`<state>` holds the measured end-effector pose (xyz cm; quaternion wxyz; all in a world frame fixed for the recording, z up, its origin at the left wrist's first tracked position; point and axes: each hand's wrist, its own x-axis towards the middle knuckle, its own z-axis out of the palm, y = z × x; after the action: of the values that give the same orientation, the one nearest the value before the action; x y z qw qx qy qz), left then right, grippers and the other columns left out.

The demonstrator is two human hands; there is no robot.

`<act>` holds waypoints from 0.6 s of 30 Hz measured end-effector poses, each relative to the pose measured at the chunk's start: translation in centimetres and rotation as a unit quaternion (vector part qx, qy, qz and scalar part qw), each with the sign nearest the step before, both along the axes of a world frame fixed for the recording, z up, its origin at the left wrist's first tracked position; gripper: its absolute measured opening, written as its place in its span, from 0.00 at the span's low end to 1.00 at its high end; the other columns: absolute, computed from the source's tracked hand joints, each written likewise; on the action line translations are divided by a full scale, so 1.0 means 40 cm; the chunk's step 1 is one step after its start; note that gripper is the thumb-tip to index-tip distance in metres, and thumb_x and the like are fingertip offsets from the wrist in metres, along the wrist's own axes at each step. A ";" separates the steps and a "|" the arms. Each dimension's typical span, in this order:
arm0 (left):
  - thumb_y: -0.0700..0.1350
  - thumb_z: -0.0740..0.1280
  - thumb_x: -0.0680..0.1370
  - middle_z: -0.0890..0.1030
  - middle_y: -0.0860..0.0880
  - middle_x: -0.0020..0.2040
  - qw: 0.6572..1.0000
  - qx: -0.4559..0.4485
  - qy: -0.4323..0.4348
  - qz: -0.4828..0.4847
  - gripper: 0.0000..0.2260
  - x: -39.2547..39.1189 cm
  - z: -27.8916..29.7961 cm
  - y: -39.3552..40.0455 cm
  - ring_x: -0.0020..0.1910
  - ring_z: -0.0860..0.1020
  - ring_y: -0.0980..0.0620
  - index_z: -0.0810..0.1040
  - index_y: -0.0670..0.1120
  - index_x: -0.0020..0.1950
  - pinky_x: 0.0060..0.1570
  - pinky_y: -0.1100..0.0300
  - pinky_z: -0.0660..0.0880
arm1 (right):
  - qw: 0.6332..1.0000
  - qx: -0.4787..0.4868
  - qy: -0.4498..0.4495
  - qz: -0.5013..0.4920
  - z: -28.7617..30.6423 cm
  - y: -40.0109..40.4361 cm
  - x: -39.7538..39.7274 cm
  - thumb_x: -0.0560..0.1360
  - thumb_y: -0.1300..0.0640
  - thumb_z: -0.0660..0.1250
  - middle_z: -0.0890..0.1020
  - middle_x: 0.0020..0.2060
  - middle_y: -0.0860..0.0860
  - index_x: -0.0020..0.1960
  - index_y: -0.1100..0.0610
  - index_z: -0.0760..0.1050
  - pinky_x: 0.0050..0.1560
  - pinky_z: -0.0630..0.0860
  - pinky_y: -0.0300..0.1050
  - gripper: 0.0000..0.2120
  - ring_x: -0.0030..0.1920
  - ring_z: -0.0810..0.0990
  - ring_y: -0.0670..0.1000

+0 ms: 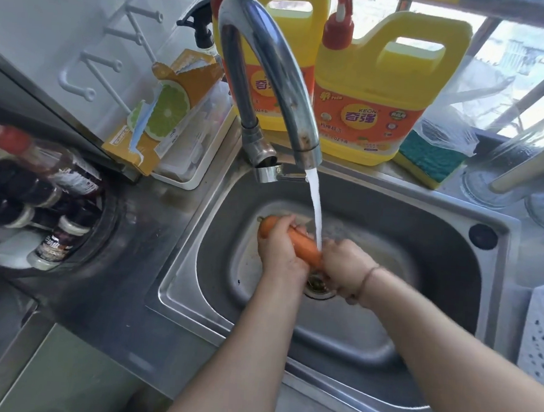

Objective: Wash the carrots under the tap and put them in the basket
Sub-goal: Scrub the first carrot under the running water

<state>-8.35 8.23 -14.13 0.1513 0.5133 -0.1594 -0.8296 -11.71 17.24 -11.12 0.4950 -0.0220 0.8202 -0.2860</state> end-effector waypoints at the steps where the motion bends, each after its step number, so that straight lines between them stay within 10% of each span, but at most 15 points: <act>1: 0.39 0.69 0.74 0.71 0.48 0.27 0.998 0.009 0.052 -0.014 0.11 0.004 0.004 -0.011 0.27 0.72 0.51 0.69 0.44 0.36 0.40 0.55 0.75 | 0.987 -0.048 -0.144 -0.050 0.005 0.004 -0.010 0.83 0.43 0.45 0.69 0.25 0.52 0.36 0.55 0.67 0.24 0.61 0.36 0.25 0.22 0.62 0.50; 4: 0.39 0.62 0.76 0.68 0.51 0.27 0.984 0.023 0.177 -0.010 0.12 0.016 0.022 -0.041 0.23 0.69 0.56 0.71 0.45 0.32 0.27 0.64 0.70 | 0.892 -0.167 -0.396 -0.142 0.014 0.031 -0.008 0.81 0.35 0.44 0.62 0.22 0.47 0.38 0.55 0.69 0.18 0.55 0.30 0.29 0.17 0.56 0.43; 9: 0.41 0.62 0.71 0.70 0.51 0.31 0.959 0.052 0.273 0.047 0.03 0.026 0.013 -0.068 0.25 0.70 0.57 0.72 0.45 0.44 0.25 0.64 0.71 | 0.847 -0.260 -0.427 -0.182 0.042 0.063 0.024 0.81 0.37 0.49 0.61 0.24 0.47 0.47 0.56 0.74 0.18 0.58 0.31 0.25 0.18 0.57 0.42; 13: 0.46 0.65 0.71 0.73 0.50 0.35 0.965 0.053 0.257 0.028 0.07 0.028 0.001 -0.073 0.29 0.74 0.55 0.74 0.46 0.47 0.30 0.64 0.74 | 0.907 -0.293 -0.249 -0.172 0.056 0.073 0.059 0.84 0.50 0.55 0.70 0.30 0.53 0.50 0.63 0.74 0.24 0.68 0.40 0.18 0.23 0.66 0.47; 18: 0.63 0.61 0.79 0.73 0.48 0.32 0.997 -0.016 0.038 -0.067 0.21 -0.003 0.026 0.008 0.29 0.73 0.52 0.70 0.45 0.44 0.31 0.61 0.72 | 0.956 -0.159 0.244 -0.038 0.027 0.061 0.096 0.79 0.56 0.66 0.83 0.33 0.53 0.47 0.58 0.82 0.38 0.75 0.47 0.08 0.33 0.80 0.55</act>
<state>-8.46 8.54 -13.10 0.1095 0.4672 -0.2010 -0.8540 -7.87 19.68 -10.03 0.2591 -0.1388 0.8599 -0.4173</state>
